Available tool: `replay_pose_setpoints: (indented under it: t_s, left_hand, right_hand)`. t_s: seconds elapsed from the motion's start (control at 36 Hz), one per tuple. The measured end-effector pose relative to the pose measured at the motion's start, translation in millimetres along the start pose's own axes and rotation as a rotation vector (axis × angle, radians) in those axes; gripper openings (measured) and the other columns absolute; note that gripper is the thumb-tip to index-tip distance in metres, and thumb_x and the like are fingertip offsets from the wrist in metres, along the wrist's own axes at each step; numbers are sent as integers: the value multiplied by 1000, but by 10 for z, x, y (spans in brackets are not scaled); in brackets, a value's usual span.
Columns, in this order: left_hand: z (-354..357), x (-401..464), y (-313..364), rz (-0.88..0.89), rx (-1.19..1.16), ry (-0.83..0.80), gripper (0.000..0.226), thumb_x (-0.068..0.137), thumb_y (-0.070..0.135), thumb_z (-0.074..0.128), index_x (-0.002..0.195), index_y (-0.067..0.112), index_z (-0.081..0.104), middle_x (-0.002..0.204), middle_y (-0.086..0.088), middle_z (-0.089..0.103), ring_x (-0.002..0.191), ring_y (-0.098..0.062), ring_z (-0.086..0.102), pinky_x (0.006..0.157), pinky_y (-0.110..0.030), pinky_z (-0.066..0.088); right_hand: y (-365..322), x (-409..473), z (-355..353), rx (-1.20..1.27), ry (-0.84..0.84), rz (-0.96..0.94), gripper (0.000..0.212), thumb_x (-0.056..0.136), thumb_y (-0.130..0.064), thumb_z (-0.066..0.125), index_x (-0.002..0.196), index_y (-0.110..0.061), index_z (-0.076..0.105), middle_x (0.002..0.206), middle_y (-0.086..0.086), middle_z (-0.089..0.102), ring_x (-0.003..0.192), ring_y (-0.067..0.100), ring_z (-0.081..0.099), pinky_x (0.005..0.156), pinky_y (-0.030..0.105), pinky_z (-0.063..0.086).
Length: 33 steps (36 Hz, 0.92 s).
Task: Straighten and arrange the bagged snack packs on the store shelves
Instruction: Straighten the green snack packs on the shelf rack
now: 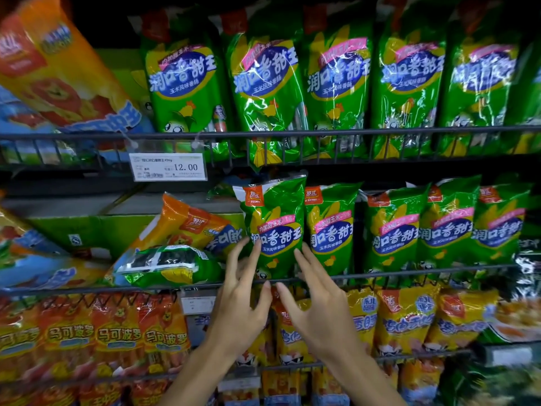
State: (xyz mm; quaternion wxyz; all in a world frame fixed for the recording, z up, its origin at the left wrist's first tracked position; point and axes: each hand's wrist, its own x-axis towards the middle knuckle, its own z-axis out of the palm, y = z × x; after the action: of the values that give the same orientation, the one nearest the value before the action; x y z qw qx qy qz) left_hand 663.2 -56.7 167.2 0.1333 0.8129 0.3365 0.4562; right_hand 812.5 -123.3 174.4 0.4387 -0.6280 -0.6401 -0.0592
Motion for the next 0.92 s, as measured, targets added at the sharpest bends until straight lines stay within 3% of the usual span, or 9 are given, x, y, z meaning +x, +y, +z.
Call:
replay_pose_setpoints:
  t_s: [0.06, 0.11, 0.19, 0.28, 0.39, 0.5, 0.61, 0.69, 0.92]
  left_hand:
    - [-7, -3, -33, 12, 22, -3, 72, 100, 21, 61, 160, 33, 25, 165, 14, 13, 131, 32, 13, 84, 9, 31]
    - [-31, 2, -61, 31, 49, -9, 72, 100, 24, 61, 160, 36, 23, 165, 18, 12, 131, 30, 18, 82, 3, 40]
    - [-51, 4, -75, 44, 54, -25, 74, 100, 27, 60, 160, 41, 19, 164, 25, 9, 132, 19, 31, 82, -2, 44]
    - [-44, -10, -61, 66, 76, -43, 81, 100, 32, 59, 159, 51, 6, 164, 31, 1, 129, 17, 29, 81, -6, 46]
    - [-17, -18, -79, 96, 118, -12, 84, 100, 33, 59, 159, 49, 1, 166, 27, 0, 136, 8, 31, 91, -15, 49]
    - [-17, -21, -62, 135, 146, -13, 84, 100, 29, 60, 161, 43, 4, 169, 19, -3, 147, -9, 35, 92, -30, 59]
    - [6, 15, -67, 140, 201, -17, 83, 102, 33, 55, 160, 46, -2, 168, 22, -13, 155, -10, 20, 100, -34, 57]
    - [19, 39, -64, 121, 255, -21, 81, 102, 36, 52, 159, 47, -5, 166, 24, -17, 153, -11, 25, 94, -29, 58]
    - [80, 23, -63, 111, 294, -10, 83, 102, 36, 54, 161, 41, -3, 168, 19, -15, 156, -3, -8, 117, -42, 41]
  right_hand:
    - [-22, -2, -47, -46, -102, 27, 76, 99, -63, 46, 161, -33, 14, 164, -25, 1, 145, -8, 19, 117, 26, 32]
    - [-7, 5, -110, -96, -154, 56, 78, 99, -65, 42, 162, -33, 9, 166, -23, 0, 145, -2, 32, 116, 27, 36]
    - [67, 3, -134, -94, -116, 37, 73, 99, -62, 47, 161, -31, 23, 164, -18, 22, 142, 4, 44, 112, 28, 42]
    - [151, 3, -105, -40, 71, -52, 66, 99, -54, 54, 156, -24, 39, 159, -12, 40, 143, 2, 41, 112, 30, 46]
    - [149, 96, -14, -120, 156, -255, 67, 102, -39, 56, 159, -14, 30, 168, -3, 25, 155, 15, 23, 126, 33, 22]
    - [182, 157, 119, -242, 90, -252, 75, 103, -44, 54, 163, -16, 18, 172, 2, 6, 159, 25, 6, 126, 51, 15]
    - [262, 186, 162, -347, 58, -226, 77, 104, -50, 48, 163, -16, 13, 172, 1, 2, 159, 27, 3, 125, 53, 17]
    - [273, 201, 175, -382, 57, -214, 77, 104, -52, 46, 163, -16, 13, 172, 2, 2, 159, 27, 3, 125, 52, 16]
    - [251, 190, 143, -394, 47, -206, 77, 104, -55, 42, 163, -17, 11, 172, 1, 0, 159, 26, 1, 126, 51, 16]
